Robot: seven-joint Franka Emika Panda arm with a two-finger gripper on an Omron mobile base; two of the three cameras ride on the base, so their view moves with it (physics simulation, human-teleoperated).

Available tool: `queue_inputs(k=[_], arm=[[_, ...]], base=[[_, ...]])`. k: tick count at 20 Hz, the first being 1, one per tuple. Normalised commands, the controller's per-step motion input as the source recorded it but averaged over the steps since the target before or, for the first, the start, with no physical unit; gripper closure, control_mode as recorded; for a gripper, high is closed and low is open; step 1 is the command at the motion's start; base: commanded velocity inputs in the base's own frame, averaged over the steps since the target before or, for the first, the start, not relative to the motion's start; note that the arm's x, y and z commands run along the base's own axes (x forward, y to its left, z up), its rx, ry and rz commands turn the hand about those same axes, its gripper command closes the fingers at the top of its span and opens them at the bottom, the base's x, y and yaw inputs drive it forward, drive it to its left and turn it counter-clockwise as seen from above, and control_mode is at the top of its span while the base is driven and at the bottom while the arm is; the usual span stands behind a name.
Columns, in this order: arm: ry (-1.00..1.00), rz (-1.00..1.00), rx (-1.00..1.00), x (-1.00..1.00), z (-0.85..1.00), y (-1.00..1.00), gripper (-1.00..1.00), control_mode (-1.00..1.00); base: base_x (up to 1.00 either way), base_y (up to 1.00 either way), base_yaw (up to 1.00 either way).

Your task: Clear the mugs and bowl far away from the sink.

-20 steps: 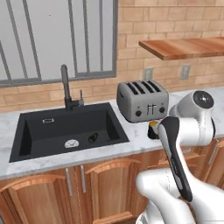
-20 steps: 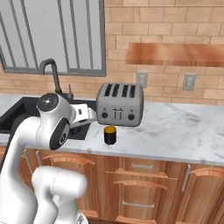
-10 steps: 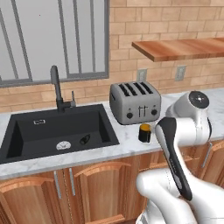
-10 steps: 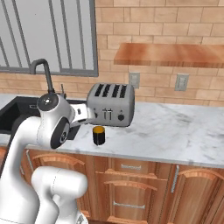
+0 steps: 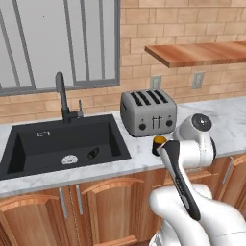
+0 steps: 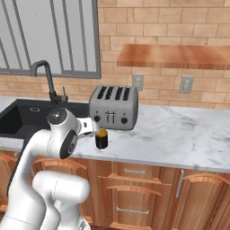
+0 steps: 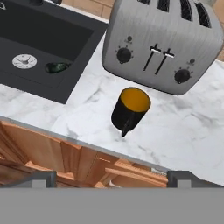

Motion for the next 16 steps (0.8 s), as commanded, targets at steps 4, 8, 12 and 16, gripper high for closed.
queue_inputs(k=[4,8,12,16], arm=[[0.0,0.0,0.03,0.27,-0.46,0.0,-1.0,-1.0],[0.05,-0.07,0.09,0.25,-0.1,-0.01,-1.0,-1.0],[0.1,-0.11,0.12,0.3,0.0,-0.05,-1.0,-1.0],[0.12,-0.11,0.07,0.21,-0.01,-0.04,-1.0,-1.0]], base=[[0.0,0.0,0.0],[0.0,0.0,0.0],[0.0,0.0,0.0],[0.0,0.0,0.0]])
